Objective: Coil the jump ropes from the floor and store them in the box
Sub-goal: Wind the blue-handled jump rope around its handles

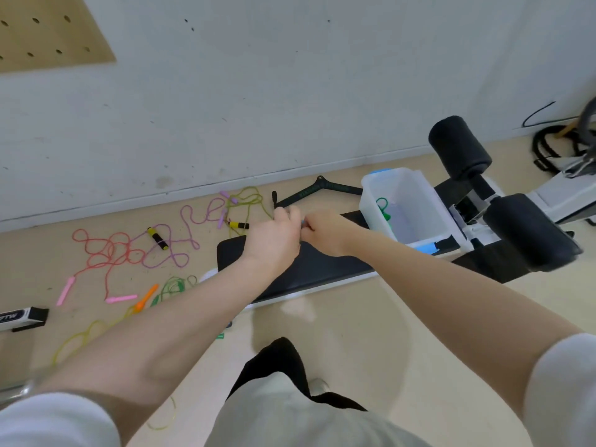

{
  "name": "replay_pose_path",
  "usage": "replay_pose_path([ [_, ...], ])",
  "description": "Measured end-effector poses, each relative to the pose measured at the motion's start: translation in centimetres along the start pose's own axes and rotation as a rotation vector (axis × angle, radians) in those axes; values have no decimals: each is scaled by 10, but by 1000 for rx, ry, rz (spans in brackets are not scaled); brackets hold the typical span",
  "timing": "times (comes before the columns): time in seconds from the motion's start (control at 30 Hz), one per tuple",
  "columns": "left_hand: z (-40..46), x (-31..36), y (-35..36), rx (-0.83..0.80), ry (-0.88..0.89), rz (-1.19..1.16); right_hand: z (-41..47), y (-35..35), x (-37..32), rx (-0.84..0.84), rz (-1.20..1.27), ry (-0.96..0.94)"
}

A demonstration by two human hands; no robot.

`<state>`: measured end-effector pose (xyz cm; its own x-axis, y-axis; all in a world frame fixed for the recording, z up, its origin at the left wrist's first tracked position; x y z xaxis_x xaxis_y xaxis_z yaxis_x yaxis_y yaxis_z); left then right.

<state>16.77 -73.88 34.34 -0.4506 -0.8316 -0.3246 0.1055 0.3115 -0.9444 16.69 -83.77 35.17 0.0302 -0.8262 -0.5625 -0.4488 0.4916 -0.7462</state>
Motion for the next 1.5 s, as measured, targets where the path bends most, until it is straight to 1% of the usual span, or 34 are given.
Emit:
replay_pose_path([
  [0.03,7,4,4,-21,1,-25,1,1,7,1,48,89],
  [0.07,16,7,7,-43,-7,-68,3,2,14,41,138,143],
  [0.13,38,12,8,-69,-53,-181,11,-2,26,147,255,174],
  [0.17,51,13,8,-82,-75,-226,16,-6,35,197,371,226],
  [0.23,77,15,10,-131,-109,-345,25,-15,52,253,464,241],
  [0.27,91,16,12,-176,-118,-445,30,-21,61,277,544,252],
  [0.33,119,20,17,-286,-128,-707,39,-32,76,268,720,282],
  [0.4,145,24,24,-420,-133,-1004,44,-44,92,294,980,316],
  [0.43,157,27,24,-492,-135,-1136,47,-50,100,281,1092,344],
  [0.47,169,29,23,-547,-132,-1226,52,-56,110,273,1151,364],
  [0.53,193,32,20,-598,-108,-1278,61,-71,126,293,1186,411],
  [0.63,228,38,18,-610,-53,-1285,77,-93,155,347,1148,534],
  [0.7,250,45,17,-600,25,-1245,87,-99,177,345,1278,618],
  [0.73,261,49,17,-588,67,-1197,91,-100,187,346,1386,620],
  [0.8,277,62,14,-552,109,-1157,97,-104,200,365,1610,535],
  [0.87,289,80,9,-537,96,-1288,98,-112,214,430,1764,410],
  [0.9,295,92,8,-558,83,-1374,98,-117,223,470,1792,355],
  [0.97,305,118,9,-655,90,-1450,96,-127,246,523,1800,298],
  [1.0,309,132,11,-724,100,-1455,94,-130,260,535,1790,316],
  [1.07,319,157,17,-831,109,-1377,93,-132,296,539,1697,434],
  [1.1,324,166,21,-852,98,-1326,92,-130,315,538,1637,507],
  [1.13,329,174,23,-837,78,-1289,91,-129,335,537,1570,581],
  [1.17,334,179,27,-814,36,-1270,92,-125,354,531,1470,653],
  [1.2,339,183,31,-791,-11,-1277,93,-122,374,516,1310,719],
  [1.27,345,189,44,-811,-131,-1300,99,-118,407,425,909,792],
  [1.33,343,194,56,-829,-226,-1311,106,-110,427,284,636,790],
  [1.37,342,195,62,-825,-268,-1306,111,-106,433,206,562,771],
  [1.43,337,198,71,-808,-344,-1300,119,-100,439,76,493,738],
  [1.5,328,198,76,-828,-433,-1324,126,-99,440,9,449,722],
])
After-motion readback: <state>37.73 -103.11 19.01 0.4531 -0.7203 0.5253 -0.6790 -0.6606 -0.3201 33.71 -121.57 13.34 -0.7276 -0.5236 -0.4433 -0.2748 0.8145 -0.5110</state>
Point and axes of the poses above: each hand's wrist, its own z-axis towards the middle knuckle, its own y-axis out of the palm, x = y × z, the point moved 4 cm from there along z, towards the middle knuckle, and after that the axes turned 9 degrees about z, right-handed, at the moved point
